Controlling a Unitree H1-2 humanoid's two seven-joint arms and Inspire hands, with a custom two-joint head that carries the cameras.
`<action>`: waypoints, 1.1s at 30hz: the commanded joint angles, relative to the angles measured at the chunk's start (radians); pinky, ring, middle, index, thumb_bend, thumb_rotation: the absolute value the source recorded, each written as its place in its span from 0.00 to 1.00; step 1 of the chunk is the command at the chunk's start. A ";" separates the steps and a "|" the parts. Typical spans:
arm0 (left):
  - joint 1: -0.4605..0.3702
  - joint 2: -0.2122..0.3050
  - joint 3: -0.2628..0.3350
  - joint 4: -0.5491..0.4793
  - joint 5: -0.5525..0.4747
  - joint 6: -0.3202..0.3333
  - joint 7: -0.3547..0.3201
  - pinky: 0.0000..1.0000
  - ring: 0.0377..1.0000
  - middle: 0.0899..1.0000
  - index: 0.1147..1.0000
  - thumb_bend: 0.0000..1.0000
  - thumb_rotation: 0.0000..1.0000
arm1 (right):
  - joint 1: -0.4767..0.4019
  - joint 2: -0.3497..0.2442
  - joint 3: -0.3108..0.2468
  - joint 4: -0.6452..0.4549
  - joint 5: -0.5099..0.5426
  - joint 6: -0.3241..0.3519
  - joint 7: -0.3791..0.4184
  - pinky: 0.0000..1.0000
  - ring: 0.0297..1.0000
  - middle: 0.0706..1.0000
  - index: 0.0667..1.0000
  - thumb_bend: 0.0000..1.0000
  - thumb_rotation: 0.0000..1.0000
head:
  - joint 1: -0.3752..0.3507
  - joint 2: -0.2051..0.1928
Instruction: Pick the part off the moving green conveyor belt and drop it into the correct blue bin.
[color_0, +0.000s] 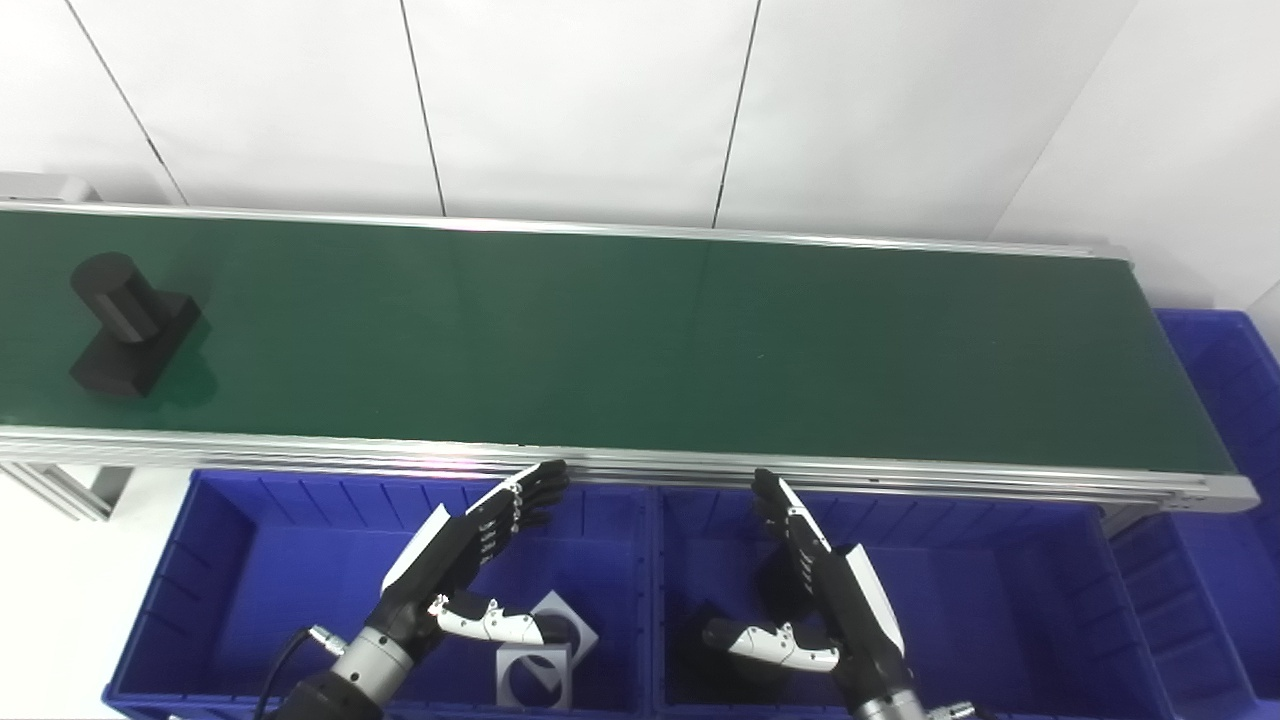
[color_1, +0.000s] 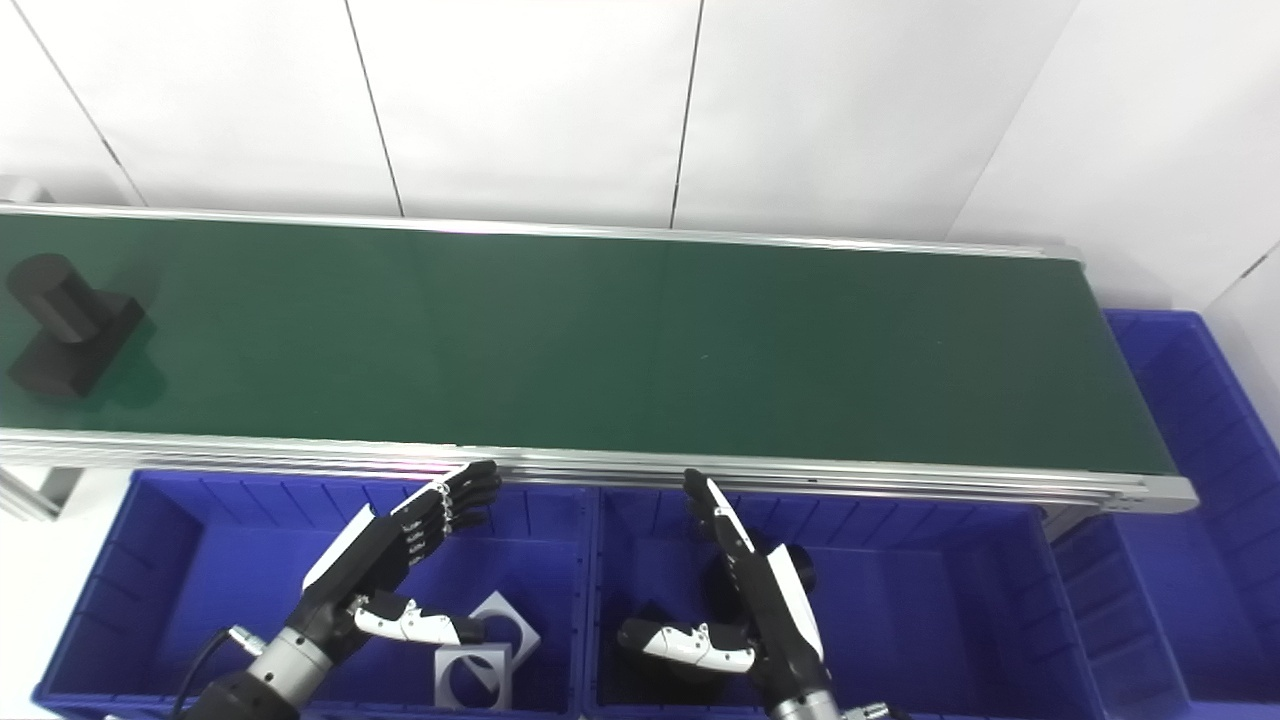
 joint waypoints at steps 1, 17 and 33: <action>-0.019 0.006 0.001 -0.019 -0.009 -0.039 -0.002 0.87 0.90 0.89 0.88 0.88 0.14 | -0.008 0.003 0.002 -0.020 0.001 -0.028 -0.007 0.94 0.94 0.94 0.96 0.93 0.40 | 0.000 0.002; -0.018 0.007 0.002 -0.018 -0.015 -0.034 -0.007 0.88 0.90 0.89 0.88 0.88 0.14 | -0.010 0.005 0.003 -0.017 -0.010 -0.035 -0.011 0.93 0.94 0.94 0.96 0.91 0.40 | -0.001 0.000; -0.014 0.002 0.000 -0.010 -0.008 -0.044 -0.002 0.87 0.89 0.89 0.88 0.89 0.13 | -0.007 0.000 0.001 -0.005 -0.006 -0.049 -0.013 0.92 0.94 0.94 0.96 0.92 0.41 | 0.062 -0.026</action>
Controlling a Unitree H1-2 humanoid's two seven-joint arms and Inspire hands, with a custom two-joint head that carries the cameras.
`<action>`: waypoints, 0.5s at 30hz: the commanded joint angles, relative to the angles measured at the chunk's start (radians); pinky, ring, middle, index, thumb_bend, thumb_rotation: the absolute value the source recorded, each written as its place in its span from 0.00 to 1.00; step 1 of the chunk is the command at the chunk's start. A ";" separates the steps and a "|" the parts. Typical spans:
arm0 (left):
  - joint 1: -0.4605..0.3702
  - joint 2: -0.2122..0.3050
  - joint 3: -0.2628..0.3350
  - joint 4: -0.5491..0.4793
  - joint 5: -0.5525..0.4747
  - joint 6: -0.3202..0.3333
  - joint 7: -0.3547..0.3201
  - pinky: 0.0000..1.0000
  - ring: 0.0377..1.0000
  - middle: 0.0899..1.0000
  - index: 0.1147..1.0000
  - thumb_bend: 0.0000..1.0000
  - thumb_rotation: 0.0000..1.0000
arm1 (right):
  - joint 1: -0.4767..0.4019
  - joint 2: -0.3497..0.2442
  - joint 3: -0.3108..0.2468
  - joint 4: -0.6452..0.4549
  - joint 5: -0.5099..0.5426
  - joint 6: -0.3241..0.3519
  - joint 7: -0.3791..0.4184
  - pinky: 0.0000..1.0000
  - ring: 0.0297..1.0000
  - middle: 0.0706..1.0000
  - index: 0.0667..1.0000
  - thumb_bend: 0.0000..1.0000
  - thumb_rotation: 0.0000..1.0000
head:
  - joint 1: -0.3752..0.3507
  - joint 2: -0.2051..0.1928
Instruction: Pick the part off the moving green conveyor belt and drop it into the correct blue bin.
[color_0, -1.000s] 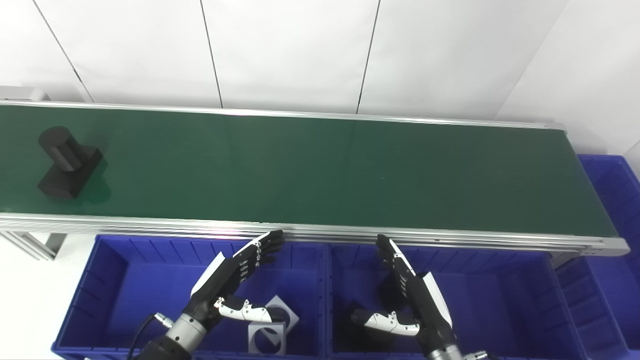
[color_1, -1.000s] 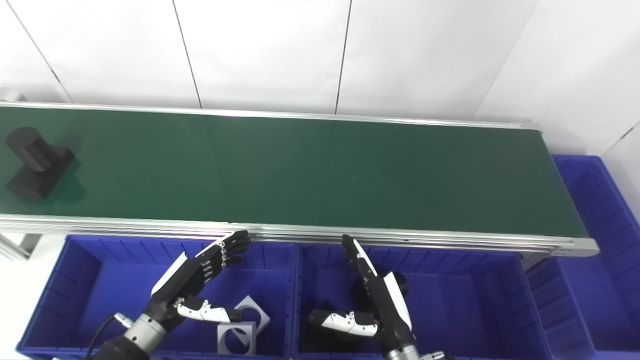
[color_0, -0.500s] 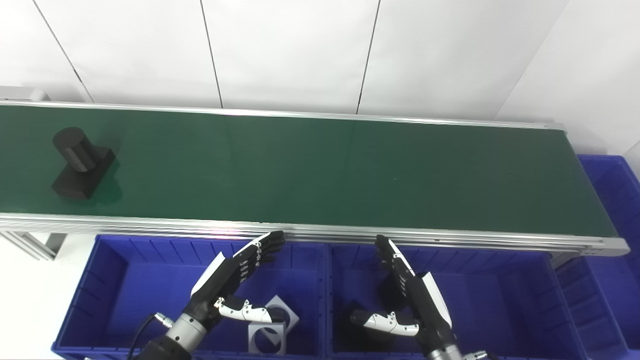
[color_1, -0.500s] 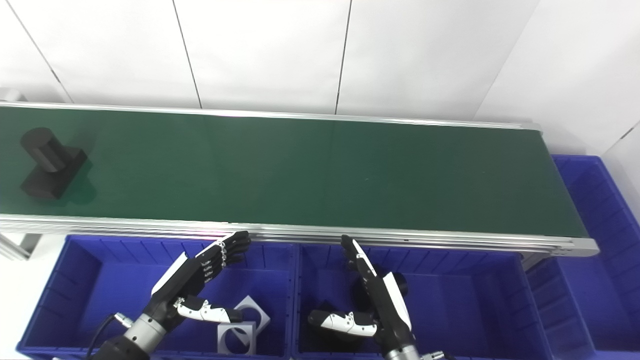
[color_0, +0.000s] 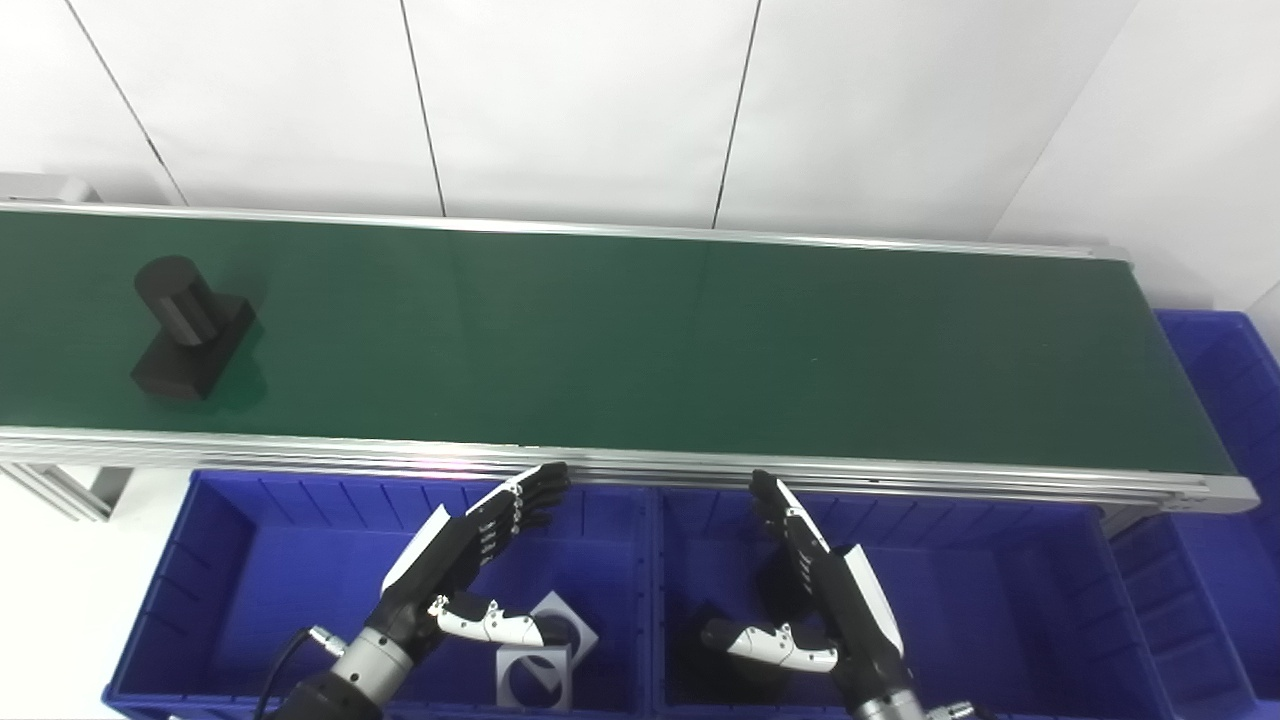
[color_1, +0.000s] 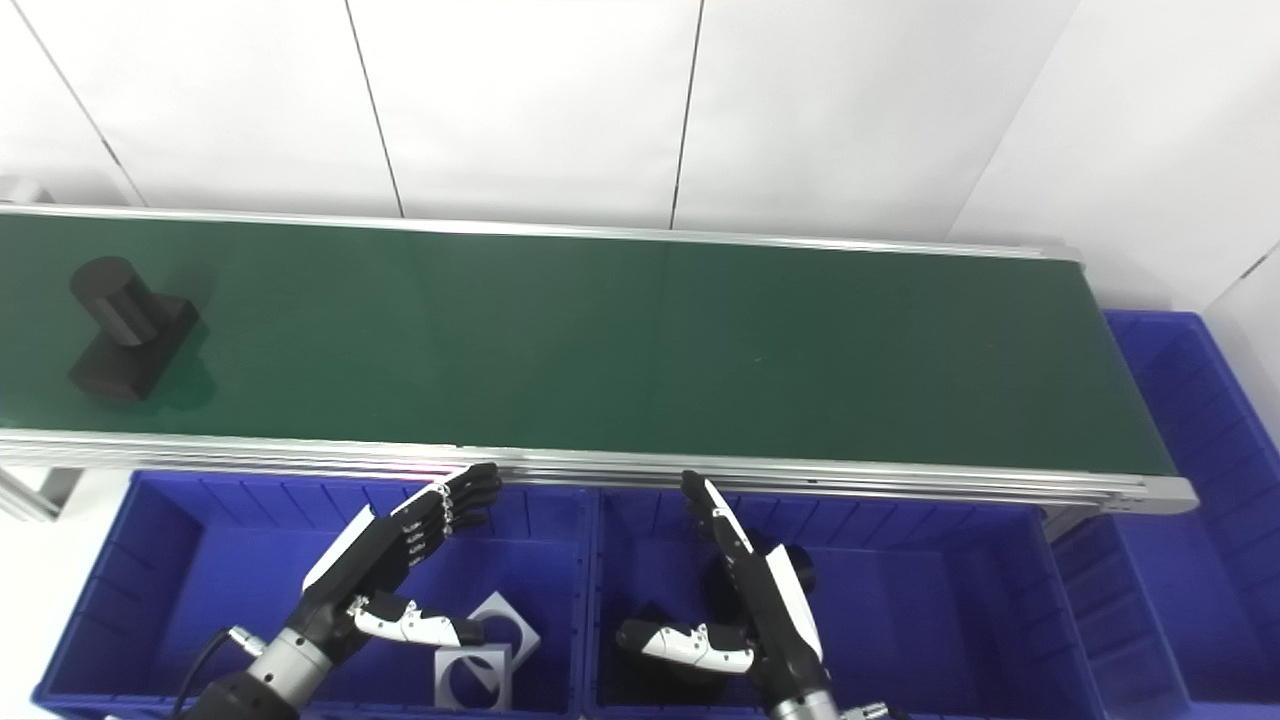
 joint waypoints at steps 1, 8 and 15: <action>-0.011 -0.001 -0.003 -0.008 0.004 -0.050 0.007 0.86 0.89 0.89 0.88 0.89 0.13 | -0.003 -0.006 -0.001 -0.004 0.007 -0.054 -0.008 0.92 0.94 0.95 0.96 0.92 0.41 | 0.069 -0.029; -0.008 -0.020 -0.030 0.046 0.062 -0.097 0.028 0.83 0.88 0.89 0.87 0.90 0.20 | 0.023 -0.038 -0.010 -0.014 0.068 -0.064 0.016 0.89 0.95 0.97 0.99 0.88 0.36 | 0.221 -0.116; -0.014 -0.037 -0.062 0.079 0.128 -0.101 0.098 0.83 0.87 0.88 0.87 0.93 0.27 | 0.027 -0.051 -0.018 -0.001 0.054 -0.089 0.000 0.83 0.92 0.96 0.98 0.86 0.32 | 0.279 -0.170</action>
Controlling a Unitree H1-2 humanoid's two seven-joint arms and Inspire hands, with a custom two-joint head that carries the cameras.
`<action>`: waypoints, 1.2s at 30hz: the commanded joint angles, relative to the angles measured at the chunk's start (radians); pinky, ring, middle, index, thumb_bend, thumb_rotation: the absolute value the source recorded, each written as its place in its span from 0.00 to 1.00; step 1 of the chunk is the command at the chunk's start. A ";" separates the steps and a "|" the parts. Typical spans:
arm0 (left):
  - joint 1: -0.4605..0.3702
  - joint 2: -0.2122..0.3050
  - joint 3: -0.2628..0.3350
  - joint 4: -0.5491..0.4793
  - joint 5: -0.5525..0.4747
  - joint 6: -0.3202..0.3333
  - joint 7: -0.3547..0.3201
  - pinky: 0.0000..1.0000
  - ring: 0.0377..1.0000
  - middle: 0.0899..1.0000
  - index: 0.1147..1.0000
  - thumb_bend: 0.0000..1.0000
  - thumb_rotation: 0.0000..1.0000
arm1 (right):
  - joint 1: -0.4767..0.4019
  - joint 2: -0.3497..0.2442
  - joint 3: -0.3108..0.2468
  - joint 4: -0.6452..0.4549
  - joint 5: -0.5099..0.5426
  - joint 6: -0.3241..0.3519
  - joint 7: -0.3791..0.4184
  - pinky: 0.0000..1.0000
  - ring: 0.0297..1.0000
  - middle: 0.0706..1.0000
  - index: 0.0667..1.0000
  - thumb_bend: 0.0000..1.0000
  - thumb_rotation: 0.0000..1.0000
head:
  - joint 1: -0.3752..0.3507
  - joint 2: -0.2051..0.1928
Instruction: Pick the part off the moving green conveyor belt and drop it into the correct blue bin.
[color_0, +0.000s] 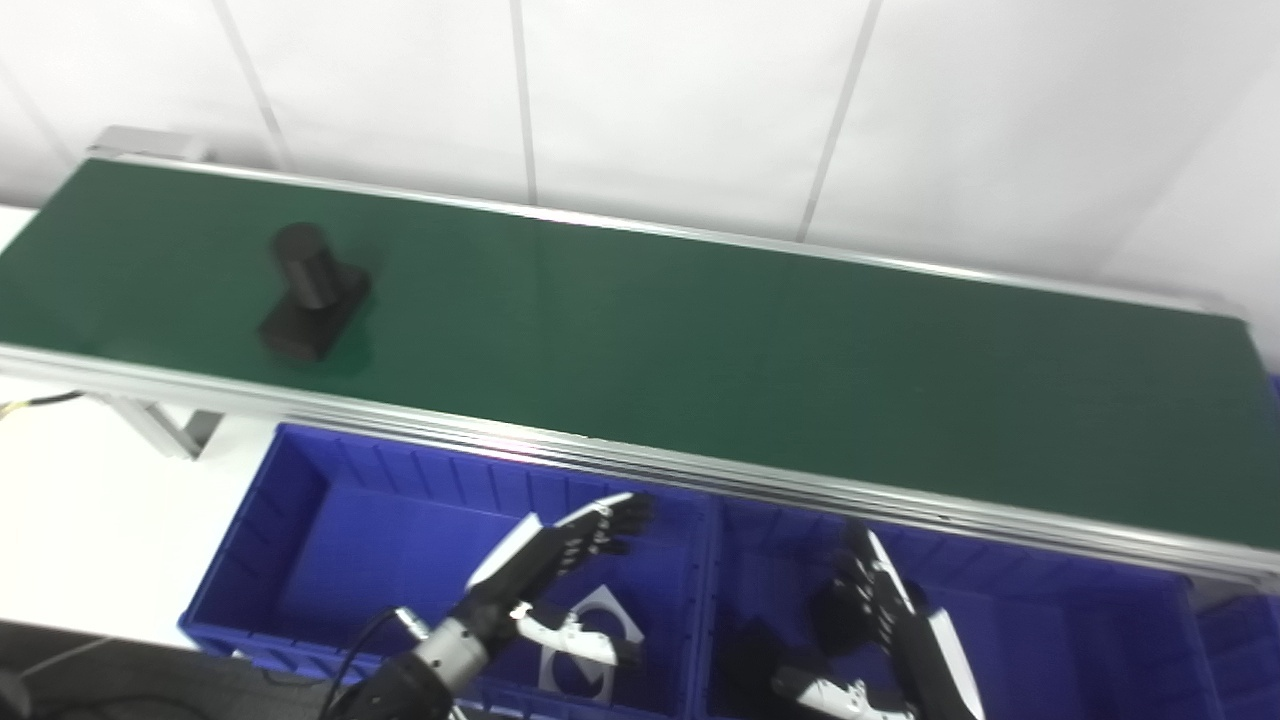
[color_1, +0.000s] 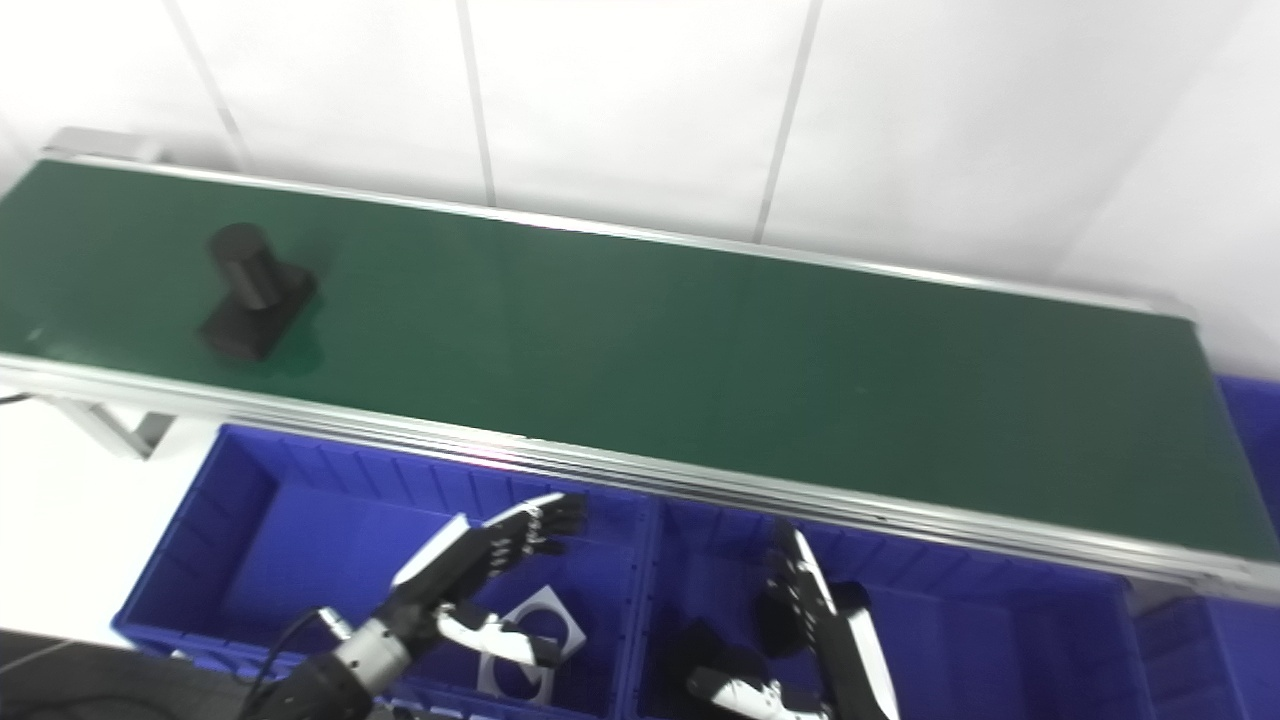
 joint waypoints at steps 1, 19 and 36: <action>-0.018 0.002 -0.007 -0.006 0.017 -0.041 0.036 0.83 0.86 0.87 0.86 0.93 0.28 | -0.011 -0.003 -0.005 -0.013 0.000 -0.081 -0.008 0.82 0.91 0.95 0.98 0.86 0.32 | -0.001 -0.011; -0.038 0.021 -0.067 0.043 0.030 -0.042 0.120 0.78 0.85 0.86 0.85 0.95 0.28 | -0.022 -0.003 -0.013 0.060 -0.035 -0.142 -0.034 0.83 0.91 0.94 0.95 0.89 0.32 | -0.037 -0.100; -0.056 0.027 -0.102 0.075 0.017 -0.042 0.155 0.76 0.84 0.85 0.84 0.96 0.27 | -0.030 -0.006 -0.017 0.085 -0.035 -0.145 -0.034 0.84 0.90 0.92 0.94 0.91 0.28 | -0.038 -0.140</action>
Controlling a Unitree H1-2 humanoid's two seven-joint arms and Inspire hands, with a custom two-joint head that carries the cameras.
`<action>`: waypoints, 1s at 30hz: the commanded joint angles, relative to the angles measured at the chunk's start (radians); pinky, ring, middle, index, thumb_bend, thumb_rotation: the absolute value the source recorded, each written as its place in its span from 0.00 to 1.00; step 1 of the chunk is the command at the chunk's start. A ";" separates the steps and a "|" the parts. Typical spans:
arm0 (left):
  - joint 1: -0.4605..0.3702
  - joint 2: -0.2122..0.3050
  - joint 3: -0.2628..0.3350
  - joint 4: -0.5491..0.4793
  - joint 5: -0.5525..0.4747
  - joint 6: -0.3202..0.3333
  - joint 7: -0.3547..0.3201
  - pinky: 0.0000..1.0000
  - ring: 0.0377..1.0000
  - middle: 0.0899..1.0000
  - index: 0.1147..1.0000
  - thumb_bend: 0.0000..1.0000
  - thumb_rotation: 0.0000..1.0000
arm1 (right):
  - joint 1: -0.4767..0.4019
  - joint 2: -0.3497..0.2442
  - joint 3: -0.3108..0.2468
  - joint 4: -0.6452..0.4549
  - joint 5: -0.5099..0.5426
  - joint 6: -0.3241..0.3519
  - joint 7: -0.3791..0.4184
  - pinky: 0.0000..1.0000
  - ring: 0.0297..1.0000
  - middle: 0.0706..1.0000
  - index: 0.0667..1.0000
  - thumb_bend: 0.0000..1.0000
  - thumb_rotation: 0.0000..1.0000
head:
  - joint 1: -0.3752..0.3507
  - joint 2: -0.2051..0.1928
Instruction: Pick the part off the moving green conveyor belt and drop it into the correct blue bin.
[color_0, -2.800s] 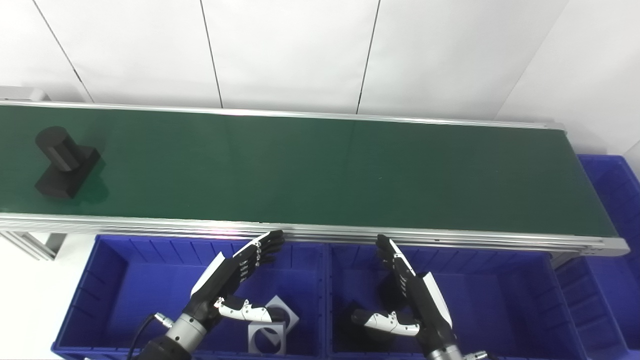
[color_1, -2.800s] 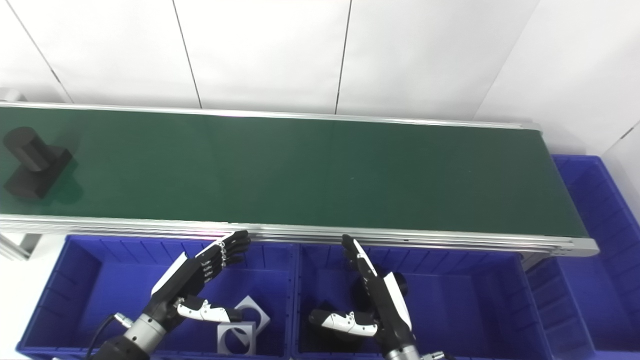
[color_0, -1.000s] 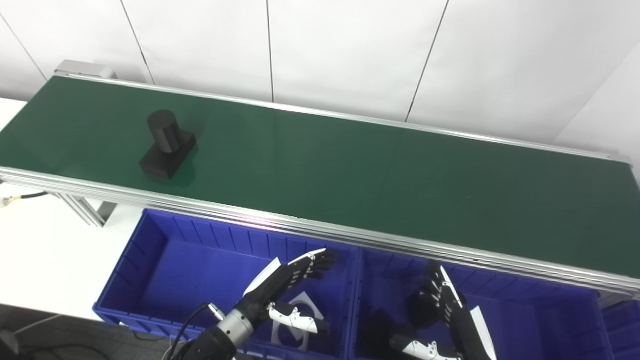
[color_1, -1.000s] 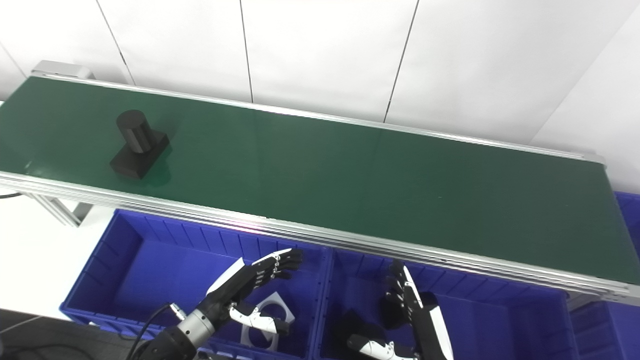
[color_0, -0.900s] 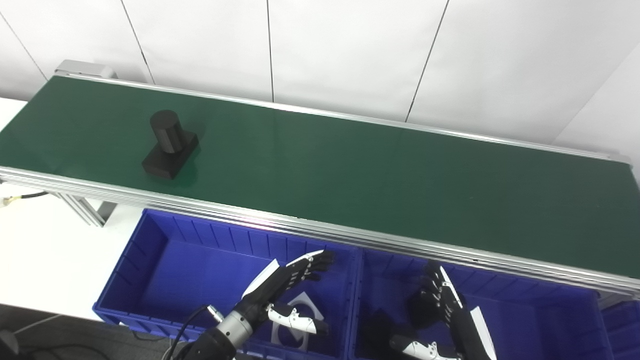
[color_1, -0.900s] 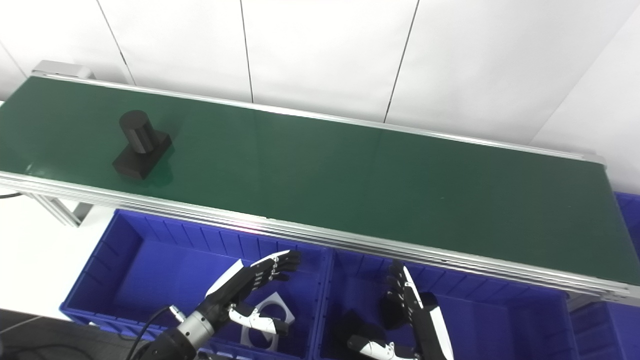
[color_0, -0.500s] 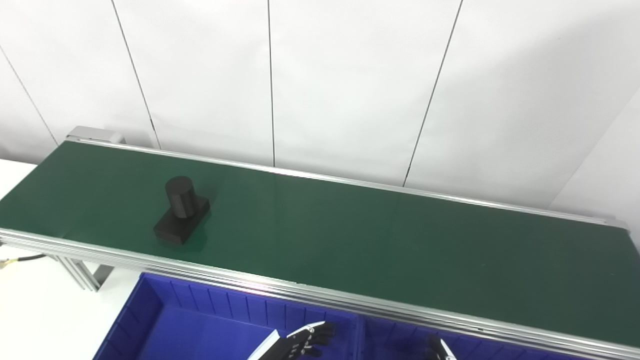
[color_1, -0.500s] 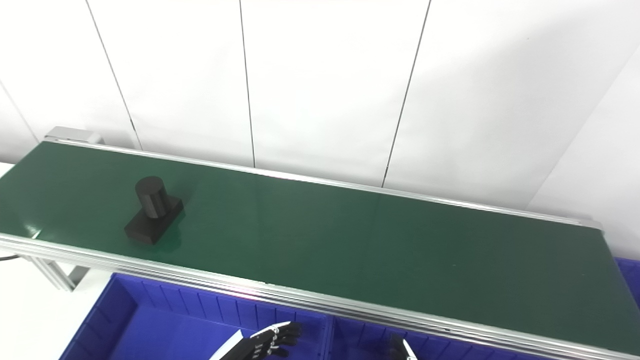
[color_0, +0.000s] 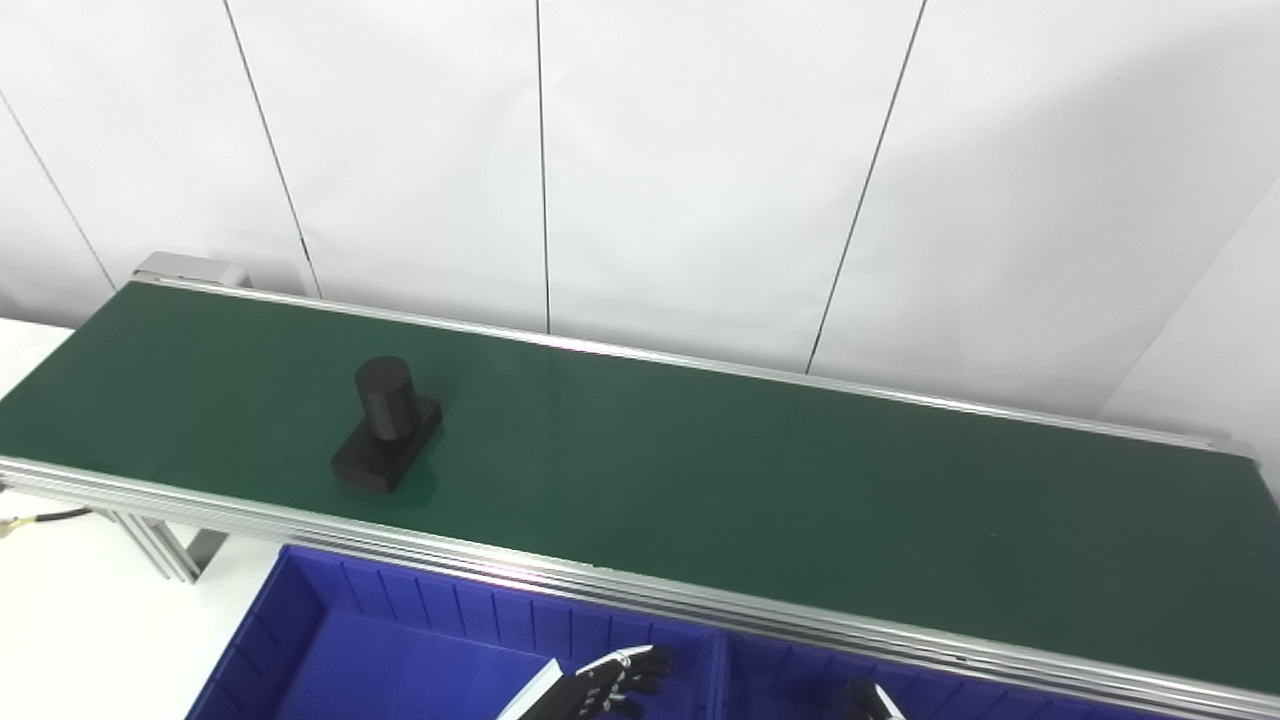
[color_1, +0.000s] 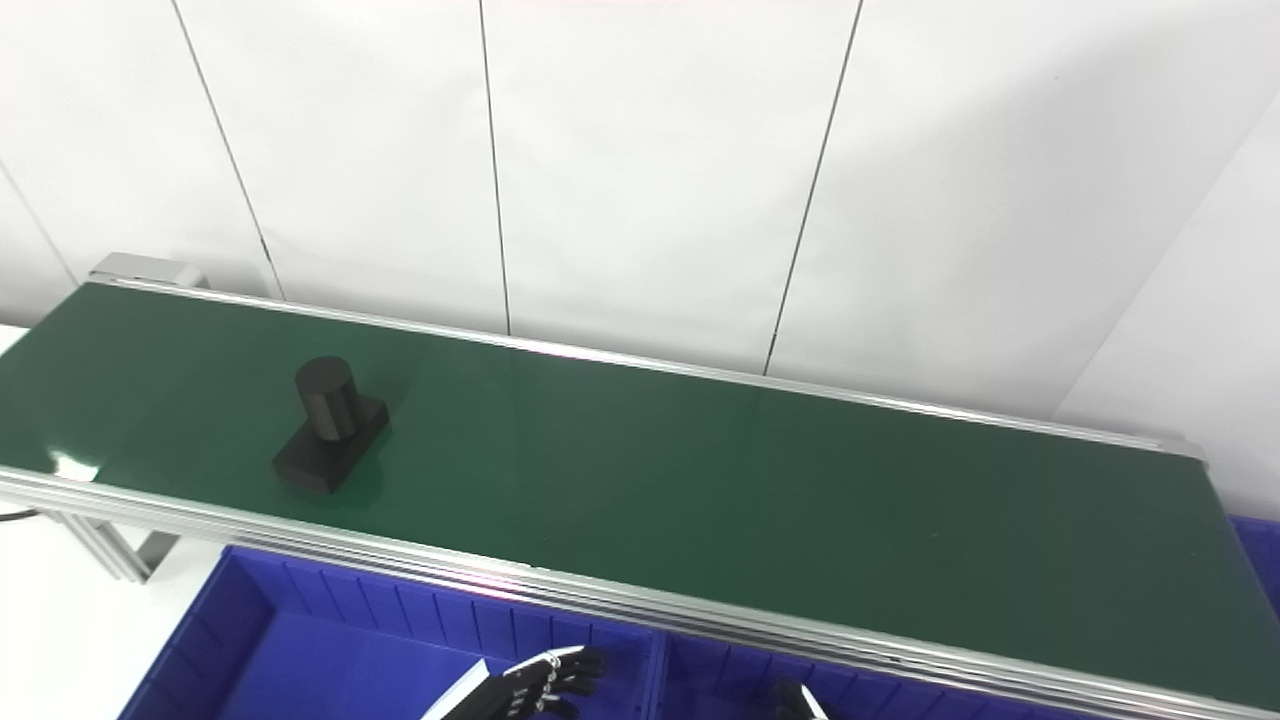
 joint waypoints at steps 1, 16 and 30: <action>-0.020 0.000 -0.004 -0.011 -0.010 -0.040 0.018 0.76 0.84 0.85 0.84 0.96 0.27 | -0.007 -0.004 -0.007 -0.018 0.003 -0.054 -0.012 0.83 0.90 0.92 0.94 0.91 0.28 | -0.001 0.001; -0.026 -0.007 -0.014 0.010 -0.029 -0.040 0.016 0.76 0.83 0.85 0.83 0.97 0.27 | 0.015 0.020 -0.036 -0.148 0.184 -0.093 -0.017 0.88 0.89 0.91 0.92 0.98 0.31 | -0.018 0.010; -0.044 -0.021 -0.015 0.043 -0.055 -0.040 -0.006 0.76 0.83 0.85 0.84 0.97 0.47 | -0.097 0.015 -0.096 -0.370 0.213 -0.090 0.031 0.79 0.82 0.84 0.87 1.00 0.47 | -0.009 0.004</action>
